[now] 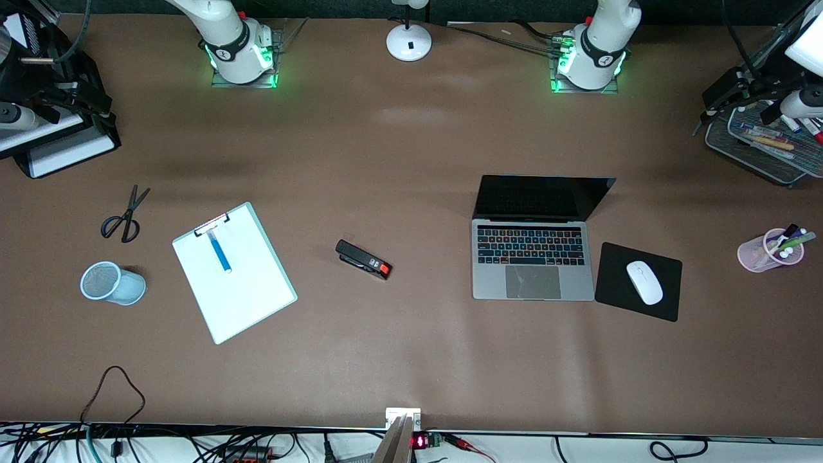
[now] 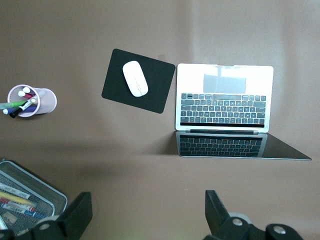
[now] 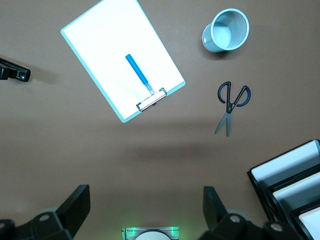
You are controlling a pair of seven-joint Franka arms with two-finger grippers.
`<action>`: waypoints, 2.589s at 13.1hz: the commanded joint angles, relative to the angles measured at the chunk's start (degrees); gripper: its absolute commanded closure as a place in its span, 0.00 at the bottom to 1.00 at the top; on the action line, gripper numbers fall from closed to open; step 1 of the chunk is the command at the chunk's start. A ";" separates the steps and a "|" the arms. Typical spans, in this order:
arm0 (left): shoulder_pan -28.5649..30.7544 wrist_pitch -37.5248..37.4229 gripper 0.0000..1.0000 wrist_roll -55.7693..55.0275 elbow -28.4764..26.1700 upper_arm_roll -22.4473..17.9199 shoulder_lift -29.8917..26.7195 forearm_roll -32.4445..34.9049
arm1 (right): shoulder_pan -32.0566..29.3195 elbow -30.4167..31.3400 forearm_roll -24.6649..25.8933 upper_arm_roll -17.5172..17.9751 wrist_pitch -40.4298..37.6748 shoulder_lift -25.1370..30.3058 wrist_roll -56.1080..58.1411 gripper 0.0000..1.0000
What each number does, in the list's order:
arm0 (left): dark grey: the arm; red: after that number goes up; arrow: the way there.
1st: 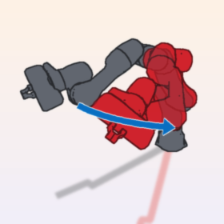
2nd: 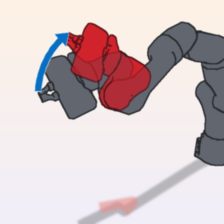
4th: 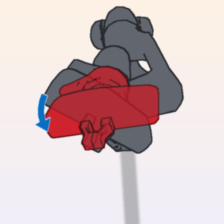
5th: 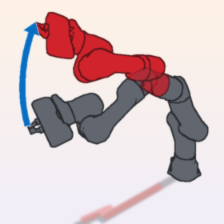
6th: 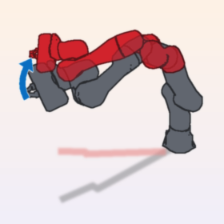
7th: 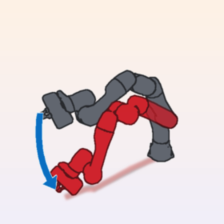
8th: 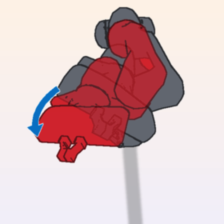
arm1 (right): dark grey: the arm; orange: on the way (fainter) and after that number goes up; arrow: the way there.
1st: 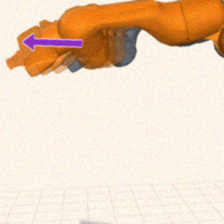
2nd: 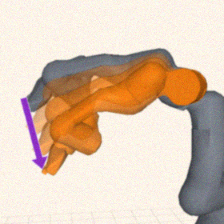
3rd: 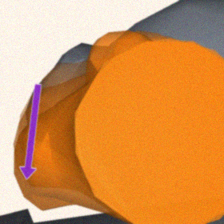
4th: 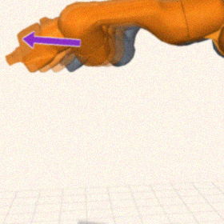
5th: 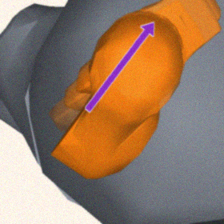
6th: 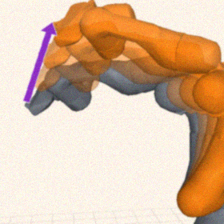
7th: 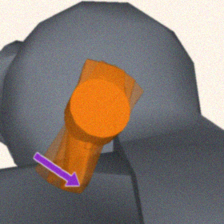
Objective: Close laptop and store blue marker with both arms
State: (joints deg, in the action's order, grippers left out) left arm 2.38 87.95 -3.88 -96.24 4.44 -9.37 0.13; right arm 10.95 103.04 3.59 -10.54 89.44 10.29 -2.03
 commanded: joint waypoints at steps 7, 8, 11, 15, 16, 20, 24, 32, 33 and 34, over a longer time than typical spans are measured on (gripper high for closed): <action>0.26 -1.81 0.00 0.28 4.21 0.21 2.87 0.93 | -0.32 -0.91 0.37 0.35 -0.23 -0.27 0.36 0.00; 0.17 -1.81 0.00 0.28 4.30 0.21 3.22 0.93 | -0.41 -0.91 0.37 0.35 -0.23 -0.27 0.36 0.00; 0.08 -3.38 0.00 0.01 4.13 0.30 4.62 0.84 | -0.32 -0.91 0.19 0.35 -0.14 -0.62 0.36 0.00; -0.62 -6.55 0.00 -0.86 2.98 1.44 6.56 -0.21 | -0.14 -1.00 0.19 0.35 0.12 -2.46 0.54 0.00; -0.62 -7.08 0.00 -2.35 1.94 2.31 6.65 -1.17 | -0.14 -0.91 0.28 0.35 0.21 -3.86 0.54 0.00; -0.62 -6.91 0.00 -11.66 -1.14 8.02 9.10 -2.32 | -0.67 -3.37 -0.07 0.17 0.65 -7.64 1.15 0.00; -0.54 -4.20 0.00 -13.43 -7.01 11.90 12.10 -4.69 | -0.85 -8.18 -0.07 0.08 1.97 -16.59 1.51 0.00; -0.53 10.47 0.00 -13.35 -20.56 14.89 11.13 -4.79 | -0.85 -11.98 -3.12 0.35 12.59 -31.90 10.72 0.00; -0.62 12.23 0.00 -13.35 -21.96 15.07 11.13 -4.79 | -1.02 -11.90 -5.93 0.35 13.91 -33.30 11.00 0.00; -0.45 13.82 0.00 -13.35 -22.93 16.46 11.13 -4.79 | -1.02 -11.89 -6.66 0.35 14.62 -34.62 11.09 0.00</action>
State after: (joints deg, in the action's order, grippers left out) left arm 1.41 98.58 -17.29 -115.73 19.39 3.79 -3.46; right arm 10.60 92.89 -0.45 -10.49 103.32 -21.86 7.21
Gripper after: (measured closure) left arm 0.000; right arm 0.000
